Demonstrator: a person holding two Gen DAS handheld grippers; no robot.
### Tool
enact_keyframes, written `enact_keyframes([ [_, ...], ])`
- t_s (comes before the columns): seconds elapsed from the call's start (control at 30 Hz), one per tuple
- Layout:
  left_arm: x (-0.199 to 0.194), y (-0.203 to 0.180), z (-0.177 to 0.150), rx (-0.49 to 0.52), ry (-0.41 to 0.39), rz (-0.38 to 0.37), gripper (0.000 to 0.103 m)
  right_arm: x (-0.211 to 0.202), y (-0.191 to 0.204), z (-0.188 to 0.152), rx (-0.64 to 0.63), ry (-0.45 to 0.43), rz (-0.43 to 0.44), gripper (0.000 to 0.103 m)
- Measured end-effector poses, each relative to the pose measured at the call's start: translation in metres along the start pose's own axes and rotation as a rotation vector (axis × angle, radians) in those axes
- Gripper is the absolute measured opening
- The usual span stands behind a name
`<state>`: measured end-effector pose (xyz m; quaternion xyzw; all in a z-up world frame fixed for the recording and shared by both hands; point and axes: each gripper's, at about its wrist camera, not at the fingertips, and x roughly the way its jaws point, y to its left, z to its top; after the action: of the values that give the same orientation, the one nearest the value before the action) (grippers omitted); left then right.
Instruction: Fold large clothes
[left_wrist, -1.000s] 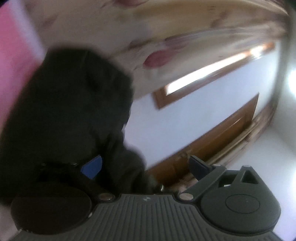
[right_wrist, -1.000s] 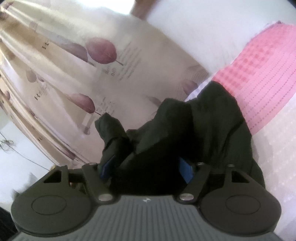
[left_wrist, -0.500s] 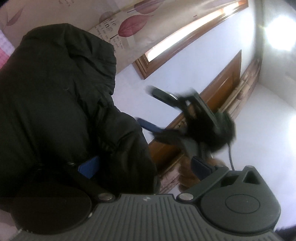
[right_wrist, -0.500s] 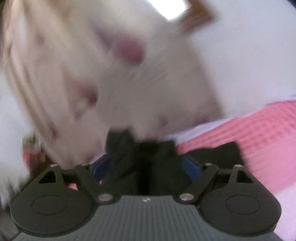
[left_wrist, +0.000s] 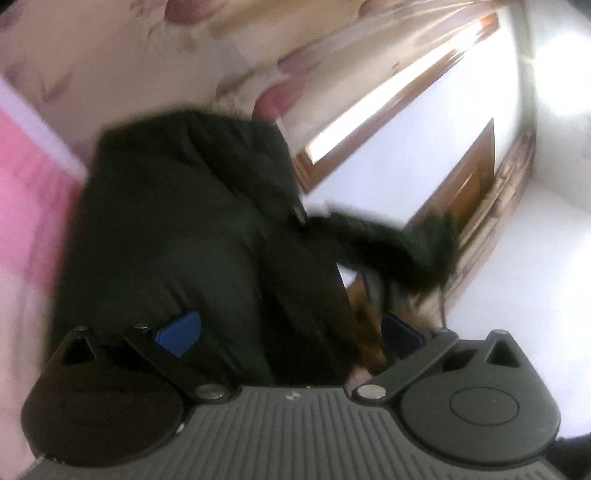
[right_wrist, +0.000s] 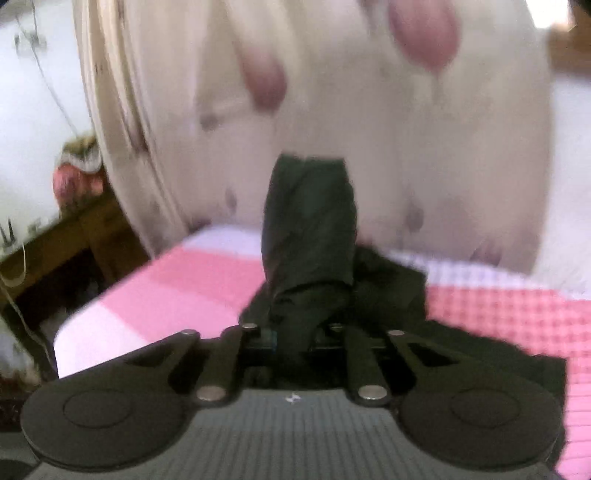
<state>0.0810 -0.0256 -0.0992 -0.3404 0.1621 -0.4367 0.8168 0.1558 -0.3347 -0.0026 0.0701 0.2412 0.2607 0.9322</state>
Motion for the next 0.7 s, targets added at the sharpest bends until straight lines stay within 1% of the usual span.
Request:
enact_keyframes([
  [0.07, -0.001, -0.002, 0.005, 0.071, -0.034, 0.045, 0.103, -0.02, -0.005, -0.011, 0.027, -0.034, -0.012, 0.01],
  [0.13, 0.003, 0.002, 0.009, 0.082, -0.05, 0.062, 0.103, -0.036, -0.019, -0.035, 0.076, -0.038, -0.036, 0.009],
  [0.2, 0.014, 0.009, 0.013, 0.075, -0.041, 0.087, 0.103, -0.054, -0.034, -0.061, 0.137, -0.056, -0.068, 0.007],
  [0.23, 0.024, 0.012, 0.013, 0.082, -0.023, 0.102, 0.103, -0.066, -0.044, -0.074, 0.178, -0.074, -0.084, 0.004],
  [0.27, 0.03, 0.013, 0.012, 0.092, -0.006, 0.109, 0.103, -0.074, -0.053, -0.082, 0.213, -0.092, -0.101, 0.002],
  [0.3, 0.035, 0.016, 0.01, 0.101, -0.001, 0.109, 0.103, -0.083, -0.06, -0.092, 0.251, -0.107, -0.111, 0.002],
  [0.37, 0.043, 0.022, 0.004, 0.096, 0.004, 0.073, 0.103, -0.098, -0.073, -0.111, 0.305, -0.121, -0.136, 0.002],
  [0.43, 0.048, 0.026, -0.001, 0.096, 0.026, 0.065, 0.103, -0.112, -0.081, -0.125, 0.359, -0.148, -0.142, 0.003],
  [0.5, 0.047, 0.027, -0.003, 0.101, 0.027, 0.055, 0.103, -0.128, -0.088, -0.13, 0.41, -0.17, -0.181, 0.005],
  [0.53, 0.047, 0.027, -0.004, 0.103, 0.028, 0.048, 0.103, -0.134, -0.093, -0.132, 0.428, -0.179, -0.183, 0.009],
  [0.6, 0.045, 0.029, -0.004, 0.098, 0.03, 0.042, 0.103, -0.134, -0.104, -0.132, 0.475, -0.177, -0.168, 0.024],
  [0.63, 0.043, 0.031, -0.004, 0.088, 0.03, 0.038, 0.103, -0.127, -0.108, -0.131, 0.494, -0.151, -0.17, 0.043],
  [0.67, 0.044, 0.032, -0.002, 0.079, 0.028, 0.033, 0.103, -0.114, -0.112, -0.129, 0.515, -0.104, -0.174, 0.052],
  [0.7, 0.044, 0.033, -0.001, 0.07, 0.027, 0.026, 0.103, -0.099, -0.116, -0.128, 0.54, -0.066, -0.168, 0.052],
])
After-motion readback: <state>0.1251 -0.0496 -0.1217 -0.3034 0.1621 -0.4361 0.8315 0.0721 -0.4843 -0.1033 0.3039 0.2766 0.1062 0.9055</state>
